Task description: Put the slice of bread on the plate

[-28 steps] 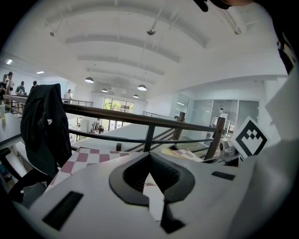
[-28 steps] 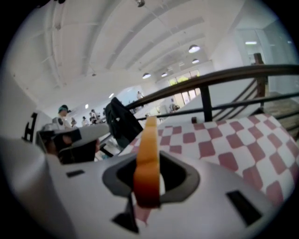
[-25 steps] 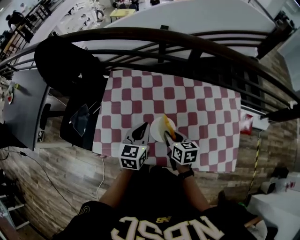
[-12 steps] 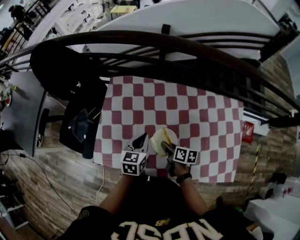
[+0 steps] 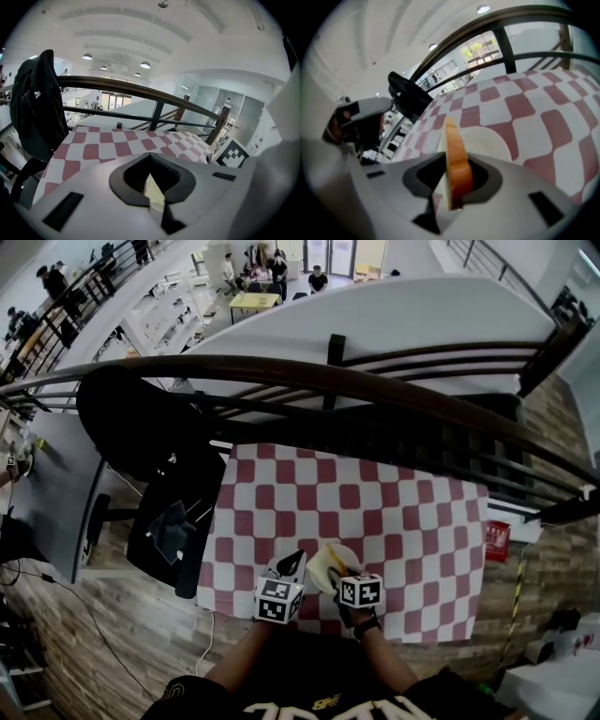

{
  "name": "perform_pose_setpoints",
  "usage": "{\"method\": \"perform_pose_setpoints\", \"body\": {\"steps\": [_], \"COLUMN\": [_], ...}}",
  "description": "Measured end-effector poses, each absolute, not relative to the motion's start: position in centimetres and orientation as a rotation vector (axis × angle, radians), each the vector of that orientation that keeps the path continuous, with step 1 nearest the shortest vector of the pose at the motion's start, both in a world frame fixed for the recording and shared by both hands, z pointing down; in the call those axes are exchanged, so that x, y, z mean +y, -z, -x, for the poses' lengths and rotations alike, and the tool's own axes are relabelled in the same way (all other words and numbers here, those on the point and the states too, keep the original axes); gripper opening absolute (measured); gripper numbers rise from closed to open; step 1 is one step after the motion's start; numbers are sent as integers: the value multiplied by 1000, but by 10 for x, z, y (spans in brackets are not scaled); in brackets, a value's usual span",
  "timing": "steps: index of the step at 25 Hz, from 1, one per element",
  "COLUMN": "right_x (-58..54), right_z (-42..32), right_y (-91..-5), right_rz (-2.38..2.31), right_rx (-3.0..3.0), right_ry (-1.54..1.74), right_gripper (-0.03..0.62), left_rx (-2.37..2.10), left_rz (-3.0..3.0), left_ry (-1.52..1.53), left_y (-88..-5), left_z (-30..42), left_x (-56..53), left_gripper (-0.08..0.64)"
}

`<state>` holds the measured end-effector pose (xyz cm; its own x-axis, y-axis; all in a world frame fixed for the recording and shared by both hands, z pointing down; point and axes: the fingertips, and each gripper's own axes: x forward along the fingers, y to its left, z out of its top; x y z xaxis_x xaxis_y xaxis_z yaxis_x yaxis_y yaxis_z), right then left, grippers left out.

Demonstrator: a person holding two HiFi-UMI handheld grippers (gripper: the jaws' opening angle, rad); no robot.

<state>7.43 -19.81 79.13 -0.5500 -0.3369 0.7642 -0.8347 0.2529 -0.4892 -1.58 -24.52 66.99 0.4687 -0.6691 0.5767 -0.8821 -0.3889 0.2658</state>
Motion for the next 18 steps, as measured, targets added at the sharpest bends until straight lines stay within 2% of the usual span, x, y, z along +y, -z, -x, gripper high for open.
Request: {"method": "perform_pose_setpoints", "body": {"steps": [13, 18], "right_x": [-211, -217], "right_z": [-81, -109], "right_y": [-793, -810], "right_rz": [-1102, -1111], "right_rx": [-1900, -1763], "right_ry": [-916, -664], "right_gripper": [158, 307], "left_rx": [-1276, -1276], "left_rz": [-2199, -2242], "left_ry": [-539, -581], "left_y": [-677, -679], "left_z": [18, 23], "left_x": [-254, -249], "left_gripper": [18, 18]}}
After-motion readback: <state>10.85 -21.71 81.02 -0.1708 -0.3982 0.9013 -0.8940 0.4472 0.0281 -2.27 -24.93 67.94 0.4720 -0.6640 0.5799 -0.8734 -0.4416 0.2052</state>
